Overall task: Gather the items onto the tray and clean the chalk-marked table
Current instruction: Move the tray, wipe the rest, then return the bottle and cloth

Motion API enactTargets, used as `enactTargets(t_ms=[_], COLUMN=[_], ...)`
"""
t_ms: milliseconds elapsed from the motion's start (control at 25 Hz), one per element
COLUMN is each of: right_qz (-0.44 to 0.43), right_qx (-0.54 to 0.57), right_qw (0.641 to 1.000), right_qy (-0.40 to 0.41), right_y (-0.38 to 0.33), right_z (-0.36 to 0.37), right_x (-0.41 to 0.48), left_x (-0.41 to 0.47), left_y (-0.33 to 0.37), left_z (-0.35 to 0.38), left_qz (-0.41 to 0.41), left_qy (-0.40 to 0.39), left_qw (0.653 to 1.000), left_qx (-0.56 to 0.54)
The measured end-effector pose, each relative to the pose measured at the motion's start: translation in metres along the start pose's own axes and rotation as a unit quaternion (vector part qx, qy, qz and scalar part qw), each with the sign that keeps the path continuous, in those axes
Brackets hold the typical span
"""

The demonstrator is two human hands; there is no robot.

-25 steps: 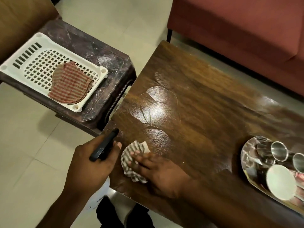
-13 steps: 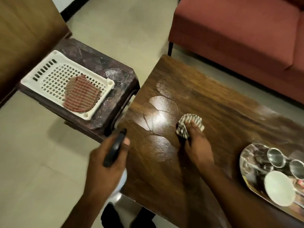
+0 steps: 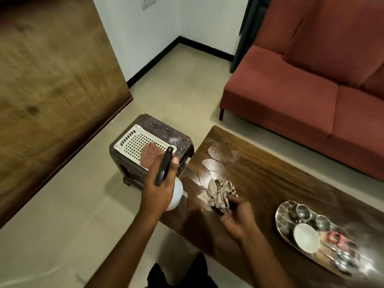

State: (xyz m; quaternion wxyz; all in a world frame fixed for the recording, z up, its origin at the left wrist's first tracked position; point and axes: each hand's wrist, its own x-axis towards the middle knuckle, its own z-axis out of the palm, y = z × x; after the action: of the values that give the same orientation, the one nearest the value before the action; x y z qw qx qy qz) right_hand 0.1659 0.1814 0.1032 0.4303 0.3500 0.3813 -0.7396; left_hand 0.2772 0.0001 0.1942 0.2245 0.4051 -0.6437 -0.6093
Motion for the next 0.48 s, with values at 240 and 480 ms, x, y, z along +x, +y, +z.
enactTargets(t_ms=[240, 480], right_qz=[-0.042, -0.259], right_qx=[-0.065, -0.389], right_qw=[0.990, 0.876], right_qy=[-0.119, -0.118], right_y=[-0.023, -0.014], right_z=[0.039, 0.107], right_x=[-0.120, -0.137], left_x=[-0.020, -0.016], left_y=[0.072, 0.091], left_z=[-0.044, -0.088], left_qz=[0.045, 0.005], left_qy=[-0.011, -0.004], left_qw=[0.999, 1.000], left_qx=[-0.011, 0.025])
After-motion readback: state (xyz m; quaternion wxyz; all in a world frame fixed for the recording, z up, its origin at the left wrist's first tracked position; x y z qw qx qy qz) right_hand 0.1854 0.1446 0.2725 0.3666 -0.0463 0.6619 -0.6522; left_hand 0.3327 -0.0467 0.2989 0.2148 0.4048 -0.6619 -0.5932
